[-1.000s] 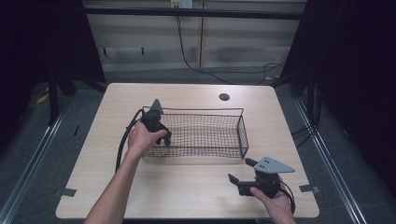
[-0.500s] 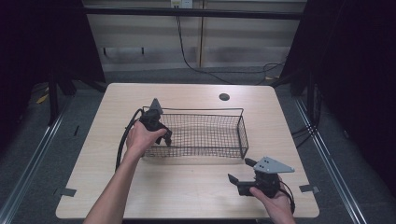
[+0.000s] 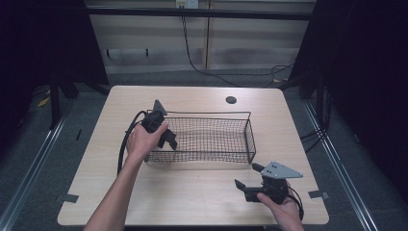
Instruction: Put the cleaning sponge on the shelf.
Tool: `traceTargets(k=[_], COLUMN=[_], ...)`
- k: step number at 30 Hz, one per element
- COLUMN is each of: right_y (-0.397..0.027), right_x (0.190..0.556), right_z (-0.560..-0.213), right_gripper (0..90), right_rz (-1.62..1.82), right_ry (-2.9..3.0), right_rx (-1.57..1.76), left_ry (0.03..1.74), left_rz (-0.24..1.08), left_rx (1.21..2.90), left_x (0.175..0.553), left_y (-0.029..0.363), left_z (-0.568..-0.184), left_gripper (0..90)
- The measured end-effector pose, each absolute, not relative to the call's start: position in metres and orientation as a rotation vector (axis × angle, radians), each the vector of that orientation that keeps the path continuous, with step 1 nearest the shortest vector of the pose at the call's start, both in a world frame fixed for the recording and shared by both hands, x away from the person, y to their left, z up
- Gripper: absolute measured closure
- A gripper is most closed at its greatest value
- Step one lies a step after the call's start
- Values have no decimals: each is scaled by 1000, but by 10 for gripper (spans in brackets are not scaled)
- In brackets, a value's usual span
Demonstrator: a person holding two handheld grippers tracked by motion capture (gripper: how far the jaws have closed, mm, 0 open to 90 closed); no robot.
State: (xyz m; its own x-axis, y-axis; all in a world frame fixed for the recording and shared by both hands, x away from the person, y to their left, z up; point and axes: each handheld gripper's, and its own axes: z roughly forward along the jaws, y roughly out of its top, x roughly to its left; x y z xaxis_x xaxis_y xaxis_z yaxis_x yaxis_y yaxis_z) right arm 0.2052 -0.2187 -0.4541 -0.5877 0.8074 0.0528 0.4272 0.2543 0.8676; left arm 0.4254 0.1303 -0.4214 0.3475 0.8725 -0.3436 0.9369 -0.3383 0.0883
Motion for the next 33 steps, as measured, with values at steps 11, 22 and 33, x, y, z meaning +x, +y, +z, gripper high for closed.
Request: traceTargets(k=[11, 22, 33], right_y=[-219, -219, -219], right_x=[205, 205, 206], right_z=[-454, -454, -454], right_gripper=[157, 157, 157], right_rz=[1273, 1272, 1268], right_ry=[2127, 2125, 2126], right_rx=[1127, 1125, 1130], left_ry=[1504, 1368, 1254], left_rz=[-343, -247, -217], left_rx=[2310, 2326, 2298], left_x=[420, 411, 403], left_y=[139, 148, 157], left_z=[-412, -404, -397], left_gripper=[177, 206, 206])
